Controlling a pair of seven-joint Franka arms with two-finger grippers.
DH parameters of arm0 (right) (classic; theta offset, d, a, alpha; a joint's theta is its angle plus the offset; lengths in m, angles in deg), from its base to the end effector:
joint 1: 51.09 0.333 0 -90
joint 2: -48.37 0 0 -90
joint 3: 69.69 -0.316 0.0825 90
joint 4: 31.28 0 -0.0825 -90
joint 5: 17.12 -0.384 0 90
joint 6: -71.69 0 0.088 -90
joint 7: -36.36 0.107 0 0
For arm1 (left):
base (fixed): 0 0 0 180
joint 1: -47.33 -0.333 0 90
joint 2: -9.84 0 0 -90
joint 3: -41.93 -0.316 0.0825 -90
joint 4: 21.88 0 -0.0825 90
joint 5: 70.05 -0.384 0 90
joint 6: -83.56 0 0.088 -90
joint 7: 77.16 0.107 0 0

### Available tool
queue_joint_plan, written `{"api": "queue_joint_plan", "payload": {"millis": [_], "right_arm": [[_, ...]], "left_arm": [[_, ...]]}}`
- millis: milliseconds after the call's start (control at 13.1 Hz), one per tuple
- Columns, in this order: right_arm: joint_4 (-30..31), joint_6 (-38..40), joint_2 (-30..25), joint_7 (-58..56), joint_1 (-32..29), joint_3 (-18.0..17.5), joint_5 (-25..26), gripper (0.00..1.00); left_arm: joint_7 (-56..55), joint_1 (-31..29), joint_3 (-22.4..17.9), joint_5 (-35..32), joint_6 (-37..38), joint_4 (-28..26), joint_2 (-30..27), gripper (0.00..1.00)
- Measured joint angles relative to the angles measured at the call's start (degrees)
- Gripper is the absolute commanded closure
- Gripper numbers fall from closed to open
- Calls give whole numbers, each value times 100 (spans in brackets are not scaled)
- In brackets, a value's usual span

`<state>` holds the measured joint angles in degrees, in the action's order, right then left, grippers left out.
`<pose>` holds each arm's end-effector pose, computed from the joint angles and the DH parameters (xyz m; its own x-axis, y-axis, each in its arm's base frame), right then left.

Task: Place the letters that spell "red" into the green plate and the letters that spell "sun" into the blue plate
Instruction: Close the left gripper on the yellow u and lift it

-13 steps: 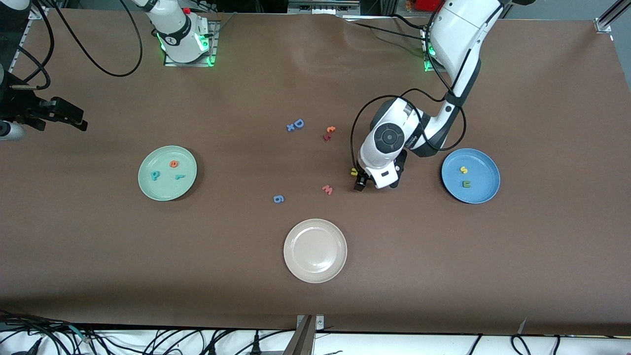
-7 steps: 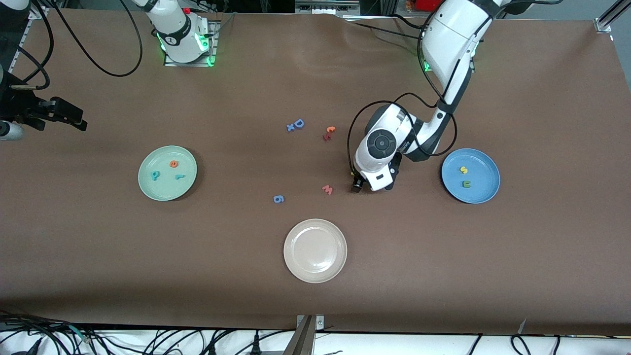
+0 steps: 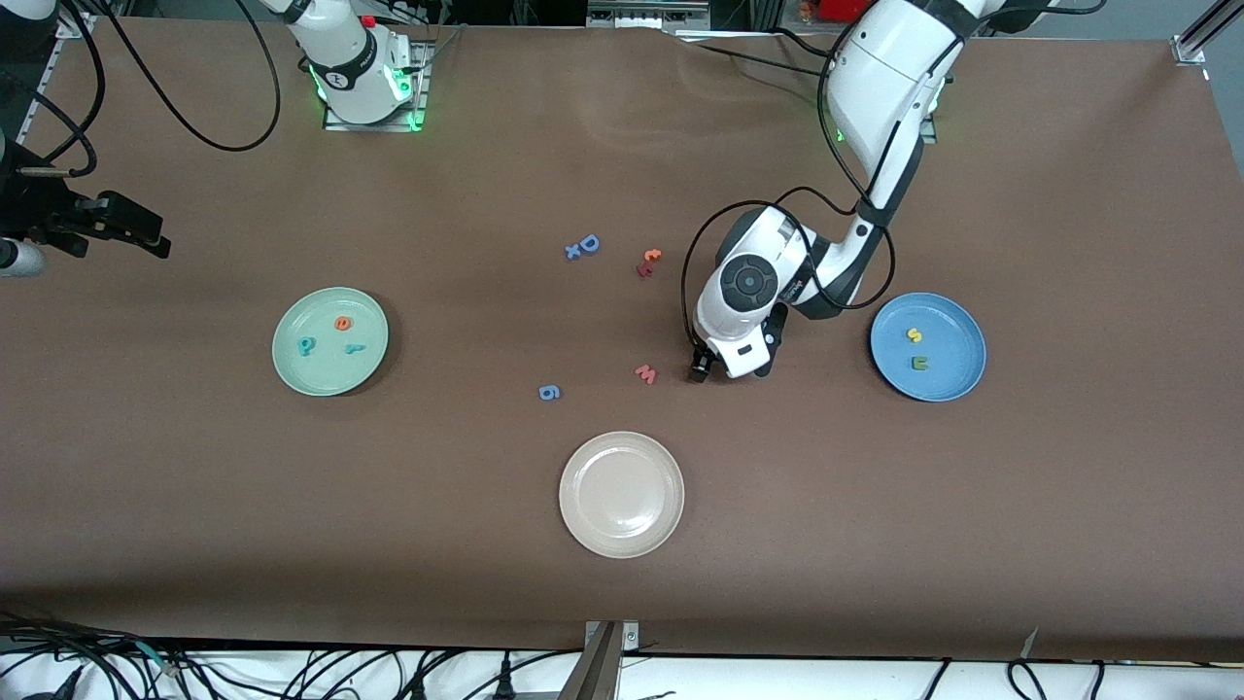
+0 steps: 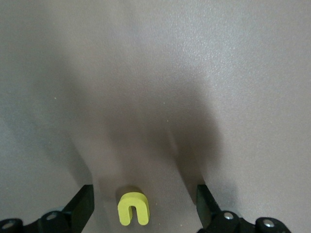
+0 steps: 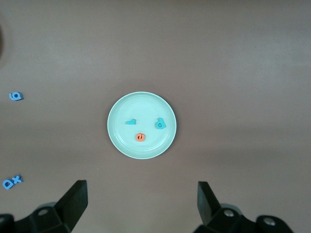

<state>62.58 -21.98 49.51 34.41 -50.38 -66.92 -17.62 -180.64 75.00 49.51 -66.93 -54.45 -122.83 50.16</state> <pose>0.5637 -0.0191 0.5870 0.9997 -0.0025 -0.0229 -0.0027 -1.0000 -0.0085 0.5379 -0.3732 0.1643 0.2989 0.9487 -0.1029 0.9479 -0.3077 -0.0828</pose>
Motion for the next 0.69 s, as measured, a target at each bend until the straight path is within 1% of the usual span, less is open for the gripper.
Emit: {"api": "queue_joint_plan", "payload": {"millis": [230, 307, 536, 613, 690], "right_arm": [[0, 1, 0, 0, 0, 1, 0, 0], [-1, 1, 0, 0, 0, 1, 0, 0], [-1, 1, 0, 0, 0, 1, 2, 0], [-2, 1, 0, 0, 0, 1, 2, 0], [-3, 2, 0, 0, 0, 1, 2, 0]], "left_arm": [[-2, 78, 1, 0, -6, 1, 1, 10], [-5, 93, 1, 0, -7, 1, 1, 15], [-6, 103, 0, -8, -38, 9, 1, 34], [-6, 104, -1, -15, -39, 10, 2, 37], [-6, 105, 0, -17, -47, 13, 2, 38]]}}
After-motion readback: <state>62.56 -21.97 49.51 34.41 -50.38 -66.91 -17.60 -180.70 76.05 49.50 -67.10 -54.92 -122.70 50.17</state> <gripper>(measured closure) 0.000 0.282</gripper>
